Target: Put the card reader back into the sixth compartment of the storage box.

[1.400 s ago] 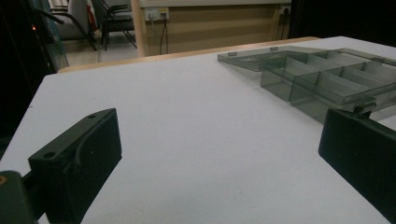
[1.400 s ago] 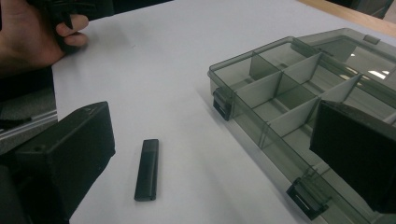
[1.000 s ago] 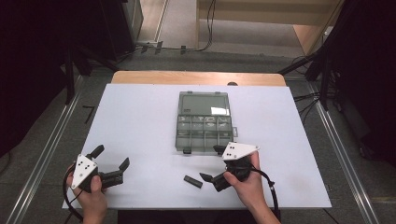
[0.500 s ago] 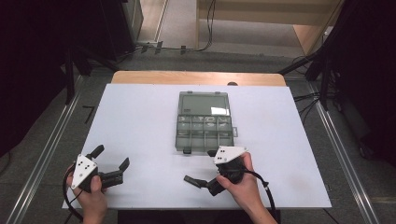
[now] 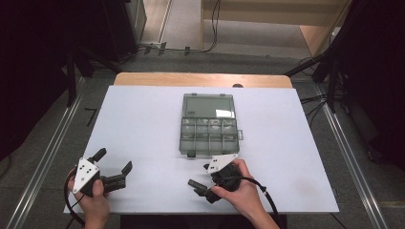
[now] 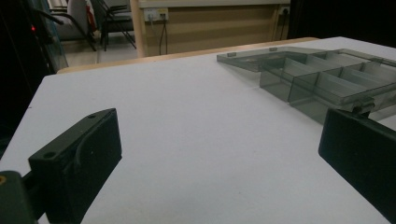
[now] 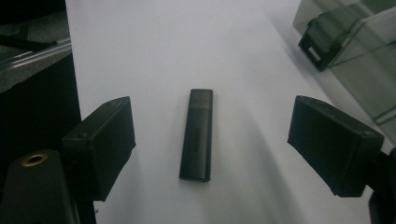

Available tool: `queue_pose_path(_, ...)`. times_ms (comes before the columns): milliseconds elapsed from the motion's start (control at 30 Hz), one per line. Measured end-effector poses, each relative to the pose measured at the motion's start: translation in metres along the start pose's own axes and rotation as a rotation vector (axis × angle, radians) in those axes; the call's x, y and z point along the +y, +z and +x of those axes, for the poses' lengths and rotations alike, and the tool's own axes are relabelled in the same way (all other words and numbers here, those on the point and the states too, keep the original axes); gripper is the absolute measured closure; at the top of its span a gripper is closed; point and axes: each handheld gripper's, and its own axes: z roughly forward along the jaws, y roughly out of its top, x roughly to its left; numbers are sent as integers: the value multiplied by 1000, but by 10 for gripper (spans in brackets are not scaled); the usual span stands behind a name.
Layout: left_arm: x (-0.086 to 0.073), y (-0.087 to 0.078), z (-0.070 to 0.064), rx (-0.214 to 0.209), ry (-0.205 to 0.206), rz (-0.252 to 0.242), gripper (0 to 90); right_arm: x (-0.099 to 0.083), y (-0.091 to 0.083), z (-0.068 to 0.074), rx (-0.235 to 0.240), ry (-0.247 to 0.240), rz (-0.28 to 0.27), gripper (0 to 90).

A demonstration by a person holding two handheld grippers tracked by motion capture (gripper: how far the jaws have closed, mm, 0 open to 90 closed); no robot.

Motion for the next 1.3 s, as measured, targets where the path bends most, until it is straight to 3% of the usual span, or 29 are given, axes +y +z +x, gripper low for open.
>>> queue_pose_path(67,0,0,0,0,0,0,0,-1,3,1,16,12,14,254)
queue_pose_path(167,0,0,0,-1,1,0,0,-1,5,2,24,21,17,322)
queue_pose_path(200,0,0,0,-1,1,0,0,-1,7,2,4,30,28,380)
queue_pose_path(300,0,0,0,0,0,0,0,-1,9,3,-7,29,43,441)
queue_pose_path(333,0,0,0,0,1,0,0,-1,11,4,-21,19,57,510)
queue_pose_path(467,0,0,0,0,0,1,0,-2,14,5,-14,2,69,582)
queue_pose_path(700,0,0,0,1,-1,2,0,-4,16,8,-46,-19,86,703)
queue_pose_path(900,0,0,0,1,-1,2,0,-4,16,9,-65,-36,89,713)
queue_pose_path(1300,0,0,0,1,1,2,0,0,0,-3,-46,19,36,713)
